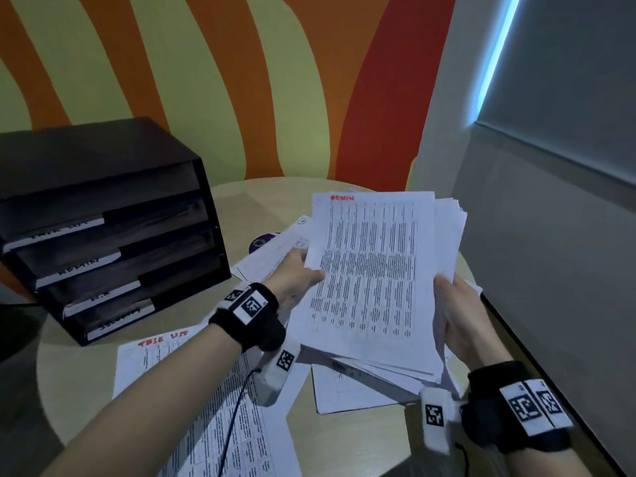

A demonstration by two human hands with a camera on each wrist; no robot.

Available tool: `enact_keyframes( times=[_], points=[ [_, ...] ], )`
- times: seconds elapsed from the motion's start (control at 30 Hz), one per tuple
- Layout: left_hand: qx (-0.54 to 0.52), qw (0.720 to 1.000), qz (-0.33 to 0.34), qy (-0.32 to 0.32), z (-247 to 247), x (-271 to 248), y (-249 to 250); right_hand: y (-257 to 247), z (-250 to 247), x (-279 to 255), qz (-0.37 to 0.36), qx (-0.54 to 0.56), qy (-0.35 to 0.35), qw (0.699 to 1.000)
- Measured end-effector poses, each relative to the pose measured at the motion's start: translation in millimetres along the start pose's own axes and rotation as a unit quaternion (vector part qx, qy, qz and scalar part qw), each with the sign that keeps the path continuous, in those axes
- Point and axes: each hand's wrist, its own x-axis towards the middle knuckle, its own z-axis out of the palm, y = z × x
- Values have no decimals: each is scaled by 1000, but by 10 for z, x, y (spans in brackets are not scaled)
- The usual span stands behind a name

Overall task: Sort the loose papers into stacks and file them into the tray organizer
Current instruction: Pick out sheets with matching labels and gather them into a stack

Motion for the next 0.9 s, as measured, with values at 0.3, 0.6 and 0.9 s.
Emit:
enact_keyframes(
  times=[0.3, 0.6, 0.9],
  points=[
    [182, 983, 15, 19, -20, 156, -97, 137, -95, 2, 1, -128, 7, 992],
    [465, 871, -133, 83, -522, 382, -301, 174, -192, 32, 44, -174, 49, 983],
    [456, 879, -43, 134, -480, 433, -309, 182, -188, 25, 49, -174, 52, 982]
  ],
)
